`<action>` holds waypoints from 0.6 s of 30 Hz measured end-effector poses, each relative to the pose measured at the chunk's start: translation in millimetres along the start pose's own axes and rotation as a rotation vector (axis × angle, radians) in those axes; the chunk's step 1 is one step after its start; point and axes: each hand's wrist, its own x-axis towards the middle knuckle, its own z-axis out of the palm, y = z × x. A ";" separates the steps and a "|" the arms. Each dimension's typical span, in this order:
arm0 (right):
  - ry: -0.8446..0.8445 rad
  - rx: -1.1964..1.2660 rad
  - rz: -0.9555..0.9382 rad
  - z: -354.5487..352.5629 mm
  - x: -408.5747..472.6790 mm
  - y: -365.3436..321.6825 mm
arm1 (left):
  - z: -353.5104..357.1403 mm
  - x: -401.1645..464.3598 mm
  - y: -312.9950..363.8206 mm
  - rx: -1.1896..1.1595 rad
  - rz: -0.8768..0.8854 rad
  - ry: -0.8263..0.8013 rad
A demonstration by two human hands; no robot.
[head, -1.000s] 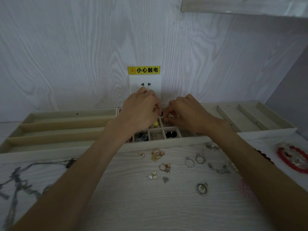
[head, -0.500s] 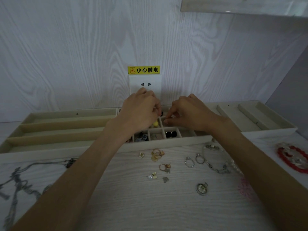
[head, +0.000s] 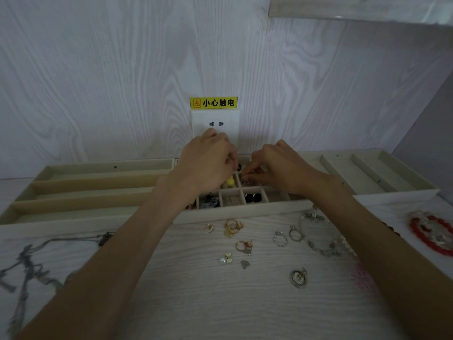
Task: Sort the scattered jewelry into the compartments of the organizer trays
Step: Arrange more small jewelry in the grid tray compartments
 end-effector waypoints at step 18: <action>-0.241 -0.081 0.066 -41.6 -12.0 -10.0 | 2.3 0.3 6.7 0.117 0.181 -0.196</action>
